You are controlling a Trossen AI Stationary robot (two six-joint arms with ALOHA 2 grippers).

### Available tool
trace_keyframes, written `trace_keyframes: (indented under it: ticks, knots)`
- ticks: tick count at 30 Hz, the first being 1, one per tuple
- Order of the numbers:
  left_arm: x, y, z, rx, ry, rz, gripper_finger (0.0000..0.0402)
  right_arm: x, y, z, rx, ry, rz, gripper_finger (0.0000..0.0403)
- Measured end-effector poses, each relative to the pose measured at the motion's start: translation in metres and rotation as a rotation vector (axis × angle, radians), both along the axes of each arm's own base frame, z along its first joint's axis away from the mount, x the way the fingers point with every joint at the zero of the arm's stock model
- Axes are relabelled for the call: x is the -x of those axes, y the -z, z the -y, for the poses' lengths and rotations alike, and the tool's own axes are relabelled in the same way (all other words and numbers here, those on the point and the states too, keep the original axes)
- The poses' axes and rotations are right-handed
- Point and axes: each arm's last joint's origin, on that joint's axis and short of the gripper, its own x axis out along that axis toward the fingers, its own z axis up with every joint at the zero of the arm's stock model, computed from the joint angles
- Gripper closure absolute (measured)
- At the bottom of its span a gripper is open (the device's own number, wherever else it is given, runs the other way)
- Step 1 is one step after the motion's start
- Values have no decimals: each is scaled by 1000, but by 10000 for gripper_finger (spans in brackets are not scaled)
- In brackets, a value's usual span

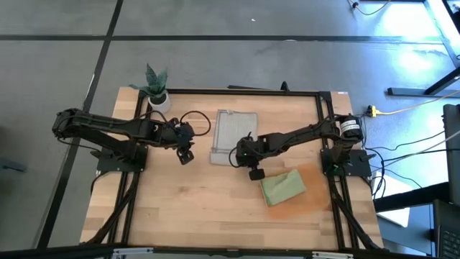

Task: Roll microfiber towels into tight, uniform cylinder then place into a basket
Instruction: Roll the gray microfiber towel

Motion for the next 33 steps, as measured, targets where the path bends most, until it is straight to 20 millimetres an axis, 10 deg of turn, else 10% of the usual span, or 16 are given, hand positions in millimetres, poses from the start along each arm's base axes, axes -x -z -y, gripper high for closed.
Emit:
trace_keyframes:
  ticks: [6,20,33]
  knots:
    - [0,0,0,0,0,0,326,-11,-18,0,-11,7,29,386]
    - [0,0,0,-1,1,-1,326,-19,-36,-9,-72,95,42,245]
    - [0,0,0,-27,43,-18,326,-33,10,-18,-91,171,-6,181]
